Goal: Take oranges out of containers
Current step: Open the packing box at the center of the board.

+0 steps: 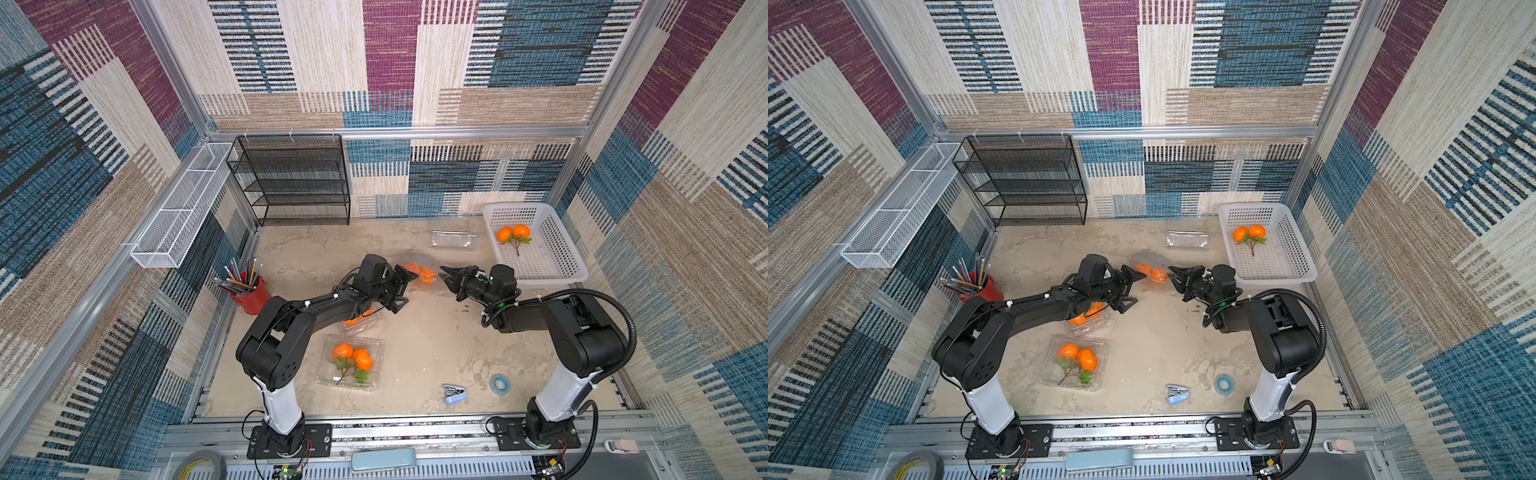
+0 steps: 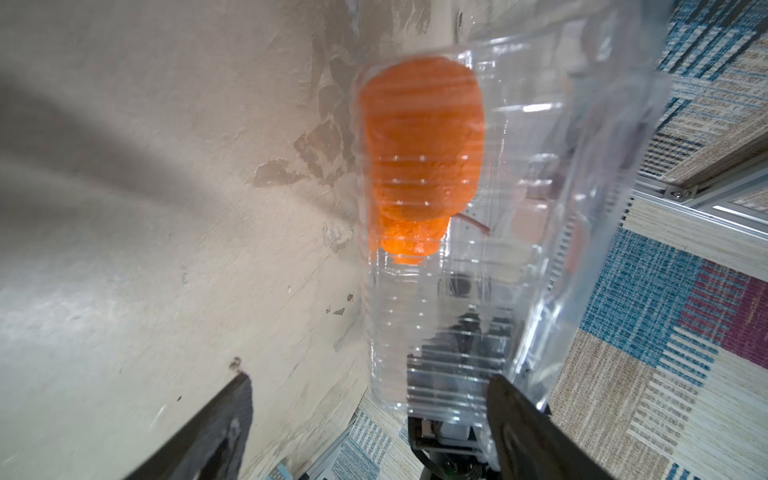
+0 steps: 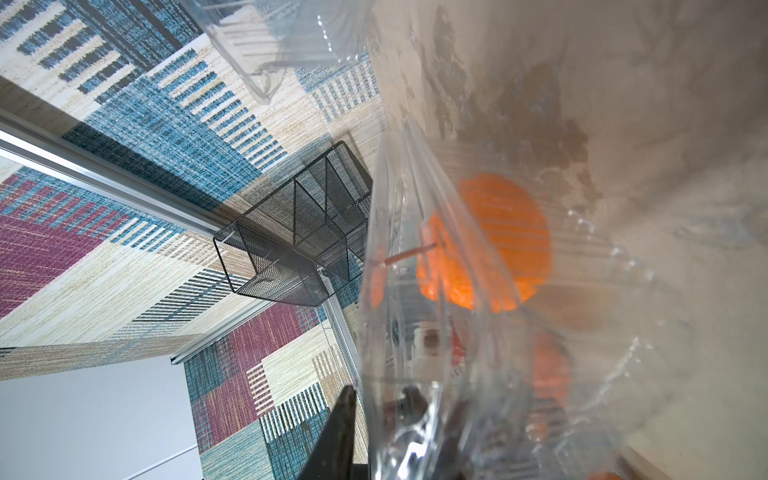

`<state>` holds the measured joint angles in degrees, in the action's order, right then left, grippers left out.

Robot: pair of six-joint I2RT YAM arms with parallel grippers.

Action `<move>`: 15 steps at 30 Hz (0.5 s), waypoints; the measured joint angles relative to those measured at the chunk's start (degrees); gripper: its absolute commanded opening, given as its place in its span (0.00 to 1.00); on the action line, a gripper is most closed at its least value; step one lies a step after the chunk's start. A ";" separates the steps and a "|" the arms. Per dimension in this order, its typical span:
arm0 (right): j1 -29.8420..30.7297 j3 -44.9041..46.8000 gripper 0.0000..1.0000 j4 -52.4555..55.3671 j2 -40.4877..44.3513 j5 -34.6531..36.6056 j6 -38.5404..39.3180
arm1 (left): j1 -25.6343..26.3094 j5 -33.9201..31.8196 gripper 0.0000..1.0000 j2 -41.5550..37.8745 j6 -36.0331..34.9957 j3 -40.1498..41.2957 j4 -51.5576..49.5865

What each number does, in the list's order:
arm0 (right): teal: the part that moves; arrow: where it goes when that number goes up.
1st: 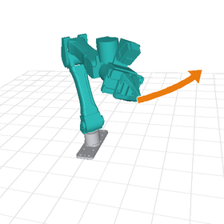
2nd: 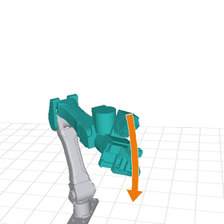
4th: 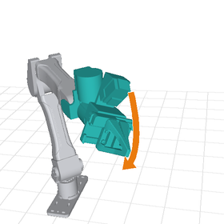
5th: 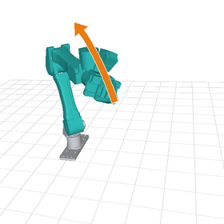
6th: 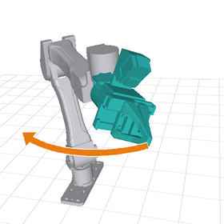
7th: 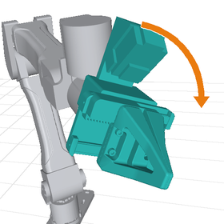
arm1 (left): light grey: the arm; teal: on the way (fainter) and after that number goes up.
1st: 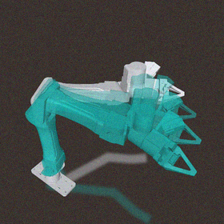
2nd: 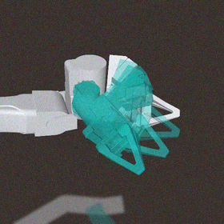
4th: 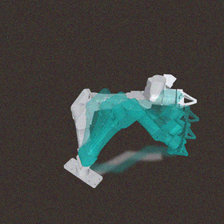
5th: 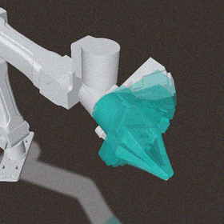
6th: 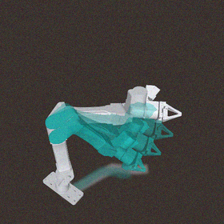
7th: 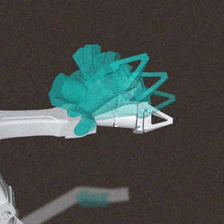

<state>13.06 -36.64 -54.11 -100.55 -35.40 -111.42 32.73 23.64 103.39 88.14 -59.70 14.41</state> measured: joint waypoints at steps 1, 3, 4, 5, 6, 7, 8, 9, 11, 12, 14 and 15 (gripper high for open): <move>0.04 0.11 0.24 -0.02 0.09 0.00 0.04 | 0.02 -0.15 0.89 0.11 0.11 0.02 0.35; 0.20 0.42 0.24 -0.02 0.17 0.02 0.02 | 0.07 -0.74 0.88 0.44 0.20 0.15 1.05; 0.33 0.55 0.24 -0.02 0.17 0.04 0.00 | 0.09 -0.74 0.88 0.48 0.26 0.33 1.25; 0.42 0.66 0.24 -0.02 0.17 0.02 -0.04 | 0.15 -0.76 0.88 0.48 0.37 0.50 1.44; 0.44 0.72 0.24 -0.02 0.17 0.02 -0.15 | 0.15 -0.79 0.88 0.48 0.39 0.66 1.79; 0.44 0.79 0.24 -0.02 0.17 0.04 -0.15 | 0.17 -0.79 0.88 0.48 0.55 0.79 2.19; 0.48 0.85 0.24 -0.02 0.15 0.04 -0.15 | 0.17 -0.76 0.88 0.48 0.59 0.96 2.60; 0.46 0.96 0.24 -0.17 0.09 0.09 -0.15 | 0.17 -0.79 0.88 0.48 0.66 1.11 2.91; 0.37 1.31 0.23 -0.48 -0.26 0.63 -0.26 | 0.17 -0.81 0.87 0.39 0.81 1.64 3.34; 0.33 1.44 0.23 -0.50 -0.37 0.68 -0.46 | 0.17 -0.81 0.87 0.31 0.83 1.88 3.34; 0.02 1.55 0.23 -0.52 -0.79 0.96 -0.90 | 0.17 -0.92 0.87 -0.04 0.87 2.45 3.45; -0.07 1.55 0.23 -0.57 -0.85 1.11 -1.03 | 0.17 -0.96 0.87 -0.31 0.90 2.69 3.45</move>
<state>12.99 -35.09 -54.68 -101.41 -34.28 -112.44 32.91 22.68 103.09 89.03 -57.01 17.87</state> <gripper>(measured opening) 0.231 0.875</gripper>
